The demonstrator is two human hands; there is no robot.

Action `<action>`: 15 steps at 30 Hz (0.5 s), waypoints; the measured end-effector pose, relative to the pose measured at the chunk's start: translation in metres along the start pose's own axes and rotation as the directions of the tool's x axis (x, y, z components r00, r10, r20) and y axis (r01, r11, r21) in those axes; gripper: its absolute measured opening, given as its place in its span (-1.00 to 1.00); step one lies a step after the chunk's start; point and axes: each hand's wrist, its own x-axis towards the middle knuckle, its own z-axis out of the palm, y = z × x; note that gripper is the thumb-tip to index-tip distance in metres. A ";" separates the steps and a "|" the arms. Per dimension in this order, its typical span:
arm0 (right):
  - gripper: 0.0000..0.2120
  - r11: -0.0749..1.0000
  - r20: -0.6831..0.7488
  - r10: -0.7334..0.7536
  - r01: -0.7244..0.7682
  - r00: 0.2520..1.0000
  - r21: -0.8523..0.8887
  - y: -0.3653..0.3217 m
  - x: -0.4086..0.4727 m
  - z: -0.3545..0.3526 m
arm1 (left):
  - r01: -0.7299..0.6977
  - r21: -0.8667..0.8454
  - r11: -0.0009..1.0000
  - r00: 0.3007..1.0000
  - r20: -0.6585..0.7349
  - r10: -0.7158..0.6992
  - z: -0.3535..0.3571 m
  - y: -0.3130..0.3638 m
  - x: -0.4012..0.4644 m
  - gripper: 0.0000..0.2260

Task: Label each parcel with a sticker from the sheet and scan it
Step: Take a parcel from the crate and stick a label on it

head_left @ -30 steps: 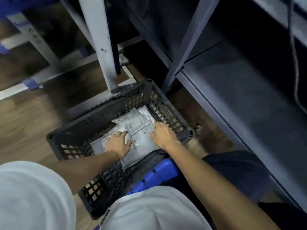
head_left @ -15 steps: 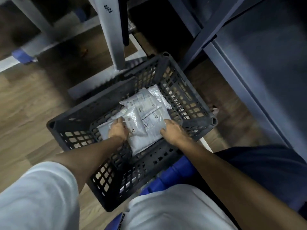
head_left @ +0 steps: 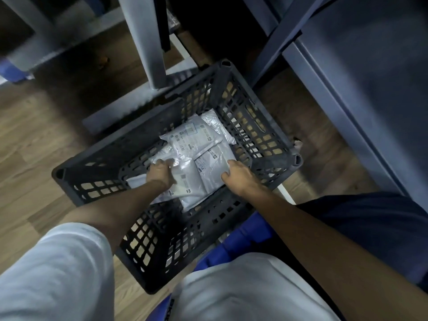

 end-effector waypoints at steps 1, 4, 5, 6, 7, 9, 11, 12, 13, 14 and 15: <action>-0.54 1.000 -0.002 0.004 -0.004 1.000 0.006 0.000 0.000 0.000 | -0.027 0.024 0.999 1.000 0.008 0.027 0.003 -0.001 -0.003 -0.39; -0.54 1.000 -0.009 0.014 -0.014 1.000 0.021 0.001 -0.001 0.001 | -0.086 0.014 0.996 0.995 0.041 0.086 0.017 0.001 -0.014 -0.50; -0.54 1.000 -0.011 0.017 -0.017 1.000 0.022 0.001 -0.002 0.000 | -0.096 -0.015 0.995 0.994 0.042 0.096 0.020 0.001 -0.017 -0.53; -0.53 1.000 -0.013 0.018 -0.017 1.000 0.021 0.001 -0.002 0.000 | -0.096 -0.053 0.994 0.994 0.041 0.099 0.023 0.001 -0.020 -0.55; -0.54 1.000 -0.014 0.015 -0.015 1.000 0.018 0.001 -0.003 -0.001 | -0.092 -0.104 0.990 0.995 0.038 0.096 0.025 0.001 -0.022 -0.57; -0.55 1.000 -0.011 0.005 -0.005 1.000 0.014 0.001 -0.004 -0.003 | -0.070 -0.229 0.971 0.997 0.015 0.075 0.022 0.004 -0.027 -0.55; -0.57 1.000 -0.017 -0.012 0.011 1.000 -0.012 0.001 -0.006 -0.007 | -0.036 -0.383 0.923 0.999 -0.020 0.030 0.013 0.012 -0.031 -0.52; -0.59 0.999 -0.027 -0.021 0.020 0.999 -0.029 0.001 -0.007 -0.010 | -0.028 -0.452 0.891 0.999 -0.032 0.015 0.007 0.017 -0.033 -0.51; -0.61 0.999 -0.041 -0.029 0.027 0.999 -0.041 0.000 -0.008 -0.014 | -0.036 -0.502 0.864 0.999 -0.046 0.015 0.001 0.022 -0.035 -0.51; -0.61 0.998 -0.058 -0.034 0.031 0.998 -0.051 0.000 -0.009 -0.019 | -0.058 -0.529 0.847 0.998 -0.063 0.029 -0.005 0.027 -0.036 -0.51; -0.61 0.998 -0.076 -0.037 0.033 0.996 -0.059 0.000 -0.010 -0.023 | -0.087 -0.537 0.839 0.995 -0.087 0.047 -0.010 0.031 -0.039 -0.53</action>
